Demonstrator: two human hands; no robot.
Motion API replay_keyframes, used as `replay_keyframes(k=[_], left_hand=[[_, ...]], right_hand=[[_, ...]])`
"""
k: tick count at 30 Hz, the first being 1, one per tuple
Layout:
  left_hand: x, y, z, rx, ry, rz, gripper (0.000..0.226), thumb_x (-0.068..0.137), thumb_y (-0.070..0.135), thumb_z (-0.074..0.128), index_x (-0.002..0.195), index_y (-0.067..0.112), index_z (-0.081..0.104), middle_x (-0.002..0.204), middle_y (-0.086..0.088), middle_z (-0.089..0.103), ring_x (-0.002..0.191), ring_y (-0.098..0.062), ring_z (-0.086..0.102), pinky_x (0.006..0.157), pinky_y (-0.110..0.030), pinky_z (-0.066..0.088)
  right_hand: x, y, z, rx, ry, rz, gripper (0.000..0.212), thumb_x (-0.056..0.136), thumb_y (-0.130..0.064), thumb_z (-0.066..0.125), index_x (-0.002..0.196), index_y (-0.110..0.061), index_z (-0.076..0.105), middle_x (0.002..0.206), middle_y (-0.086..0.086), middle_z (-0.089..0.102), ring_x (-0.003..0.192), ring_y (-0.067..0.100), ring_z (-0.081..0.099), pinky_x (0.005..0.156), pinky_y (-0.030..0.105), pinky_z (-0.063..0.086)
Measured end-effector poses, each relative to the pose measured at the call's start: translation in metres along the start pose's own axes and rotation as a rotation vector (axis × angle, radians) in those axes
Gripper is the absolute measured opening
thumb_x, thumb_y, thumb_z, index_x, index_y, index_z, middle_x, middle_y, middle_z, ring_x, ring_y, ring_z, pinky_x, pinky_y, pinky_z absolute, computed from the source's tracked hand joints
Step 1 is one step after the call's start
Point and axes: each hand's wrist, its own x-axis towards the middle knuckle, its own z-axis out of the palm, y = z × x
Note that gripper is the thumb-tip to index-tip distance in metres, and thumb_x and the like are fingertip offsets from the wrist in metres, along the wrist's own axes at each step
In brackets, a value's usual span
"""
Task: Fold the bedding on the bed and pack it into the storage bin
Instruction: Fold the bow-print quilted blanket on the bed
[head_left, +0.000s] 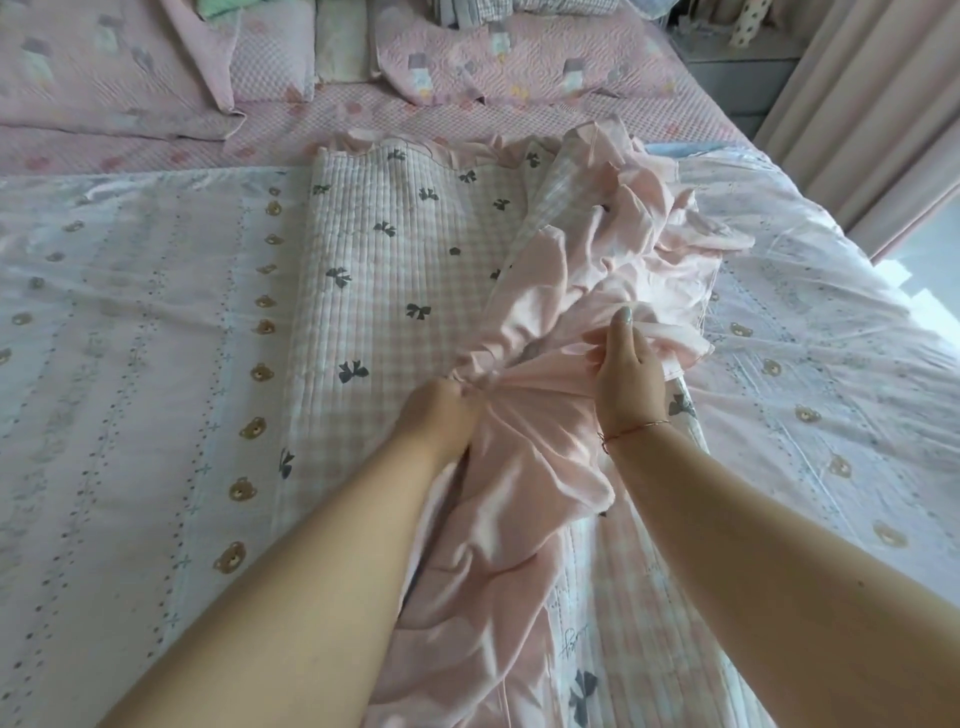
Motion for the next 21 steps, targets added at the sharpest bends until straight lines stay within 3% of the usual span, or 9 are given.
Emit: replay_keyframes(k=[5,7,9,10,12,14,16,18,21], left_hand=[[0.011,-0.06,-0.068,-0.292,0.239,-0.327,0.043,0.101,0.038,0.037,0.115,0.01,0.068,0.119,-0.021,0.063,0.093,-0.035,0.061,0.079,-0.036,0.047],[0.017,-0.083,-0.087,-0.256,0.24,-0.427,0.049,0.102,0.039,0.036,0.134,0.008,0.054,0.135,-0.026,0.051,0.112,-0.038,0.055,0.097,-0.043,0.045],[0.019,-0.09,-0.091,-0.127,0.324,-0.509,0.064,0.097,0.053,0.033,0.135,0.006,0.054,0.136,-0.024,0.051,0.121,-0.039,0.05,0.103,-0.044,0.041],[0.017,-0.081,-0.089,-0.063,0.413,-0.466,0.066,0.094,0.055,0.033,0.126,0.005,0.061,0.129,-0.022,0.057,0.118,-0.039,0.052,0.1,-0.04,0.042],[0.008,-0.053,-0.076,-0.04,0.515,-0.14,0.06,0.088,0.051,0.037,0.1,0.005,0.074,0.108,-0.017,0.065,0.105,-0.035,0.058,0.085,-0.031,0.042],[-0.001,-0.021,-0.059,-0.195,0.333,0.117,0.064,0.084,0.064,0.036,0.087,0.014,0.076,0.1,-0.008,0.068,0.095,-0.021,0.062,0.077,-0.023,0.045],[0.003,-0.004,-0.04,-0.276,0.028,0.097,0.077,0.078,0.083,0.035,0.107,0.023,0.072,0.129,-0.007,0.059,0.118,-0.021,0.055,0.095,-0.031,0.047],[0.013,0.001,-0.024,-0.081,-0.128,-0.017,0.069,0.075,0.078,0.045,0.12,0.029,0.065,0.148,-0.005,0.044,0.135,-0.027,0.04,0.11,-0.044,0.036],[0.02,-0.004,-0.016,0.08,-0.155,0.001,0.056,0.08,0.062,0.052,0.118,0.025,0.068,0.131,-0.006,0.061,0.12,-0.028,0.055,0.097,-0.032,0.043]], right_hand=[[0.001,-0.01,0.001,-0.063,-0.039,0.004,0.045,0.089,-0.059,0.025,0.077,-0.032,0.06,0.091,-0.003,0.063,0.102,0.024,0.057,0.098,0.046,0.042],[-0.001,-0.01,0.004,-0.076,-0.089,-0.013,0.044,0.092,-0.056,0.026,0.081,-0.032,0.06,0.096,-0.002,0.065,0.101,0.022,0.058,0.098,0.047,0.043],[-0.004,-0.007,0.008,-0.114,-0.139,-0.02,0.042,0.096,-0.053,0.025,0.085,-0.031,0.06,0.1,-0.003,0.066,0.1,0.02,0.059,0.097,0.048,0.044],[-0.006,-0.005,0.01,-0.128,-0.154,-0.014,0.042,0.097,-0.052,0.025,0.086,-0.031,0.06,0.101,-0.004,0.065,0.101,0.02,0.059,0.097,0.047,0.044],[-0.008,-0.003,0.012,-0.136,-0.157,0.002,0.045,0.099,-0.05,0.025,0.092,-0.027,0.062,0.101,-0.006,0.065,0.103,0.019,0.058,0.097,0.044,0.043],[-0.009,-0.003,0.015,-0.136,-0.16,0.017,0.048,0.1,-0.049,0.025,0.097,-0.021,0.064,0.1,-0.007,0.064,0.102,0.016,0.057,0.096,0.038,0.043],[-0.01,-0.004,0.016,-0.123,-0.173,0.022,0.05,0.101,-0.047,0.025,0.102,-0.017,0.064,0.102,-0.004,0.065,0.1,0.014,0.057,0.088,0.03,0.042],[-0.011,-0.005,0.018,-0.116,-0.174,0.016,0.051,0.101,-0.046,0.024,0.103,-0.016,0.065,0.103,-0.003,0.065,0.098,0.013,0.057,0.082,0.025,0.04],[-0.013,-0.002,0.018,-0.109,-0.171,0.012,0.051,0.1,-0.049,0.025,0.104,-0.02,0.066,0.103,-0.006,0.066,0.1,0.013,0.058,0.089,0.031,0.043]])
